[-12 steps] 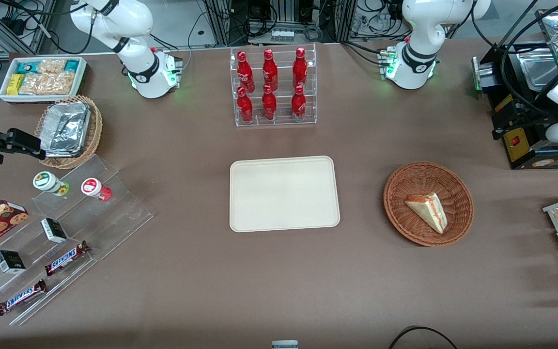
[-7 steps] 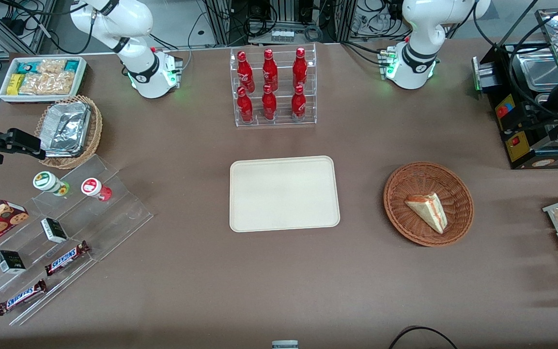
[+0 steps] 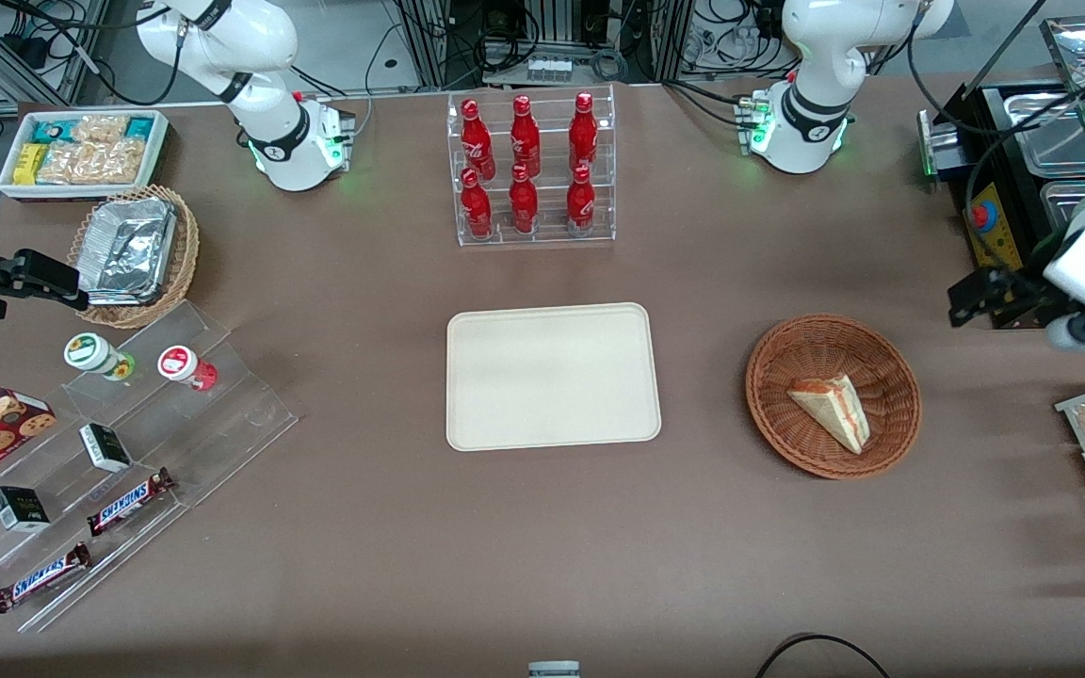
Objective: Place sandwich from basket to tray
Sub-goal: 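Move the left gripper over the wicker basket holding the sandwich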
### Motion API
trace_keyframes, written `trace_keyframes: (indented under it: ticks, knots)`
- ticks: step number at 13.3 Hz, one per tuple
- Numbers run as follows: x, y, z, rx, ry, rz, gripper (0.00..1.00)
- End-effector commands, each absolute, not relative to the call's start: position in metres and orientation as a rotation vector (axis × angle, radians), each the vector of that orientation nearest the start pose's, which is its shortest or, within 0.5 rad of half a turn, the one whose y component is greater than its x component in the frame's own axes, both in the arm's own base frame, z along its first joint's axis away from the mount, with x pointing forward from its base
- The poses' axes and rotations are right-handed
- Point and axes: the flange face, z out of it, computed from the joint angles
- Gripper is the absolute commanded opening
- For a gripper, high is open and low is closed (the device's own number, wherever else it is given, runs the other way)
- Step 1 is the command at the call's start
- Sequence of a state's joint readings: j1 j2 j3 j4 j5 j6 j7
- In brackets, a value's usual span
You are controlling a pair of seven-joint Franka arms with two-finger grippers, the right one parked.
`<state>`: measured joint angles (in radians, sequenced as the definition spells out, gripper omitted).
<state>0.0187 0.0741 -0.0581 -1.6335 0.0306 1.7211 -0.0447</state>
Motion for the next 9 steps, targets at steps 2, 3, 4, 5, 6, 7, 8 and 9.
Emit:
trace_keyframes:
  ticks: [2, 3, 4, 5, 6, 7, 8, 9]
  knots:
    - [0.588, -0.018, 0.511, -3.116, -0.237, -0.063, 1.0]
    - [0.588, -0.018, 0.498, -3.116, -0.252, -0.078, 1.0]
    - [0.589, -0.018, 0.485, -3.113, -0.313, -0.102, 1.0]
    - [0.589, -0.021, 0.473, -3.109, -0.388, -0.126, 1.0]
    - [0.59, -0.024, 0.456, -3.102, -0.475, -0.138, 1.0]
    - [0.589, -0.027, 0.444, -3.093, -0.545, -0.145, 1.0]
    - [0.59, -0.028, 0.43, -3.09, -0.58, -0.152, 1.0]
    - [0.591, -0.031, 0.417, -3.087, -0.611, -0.147, 1.0]
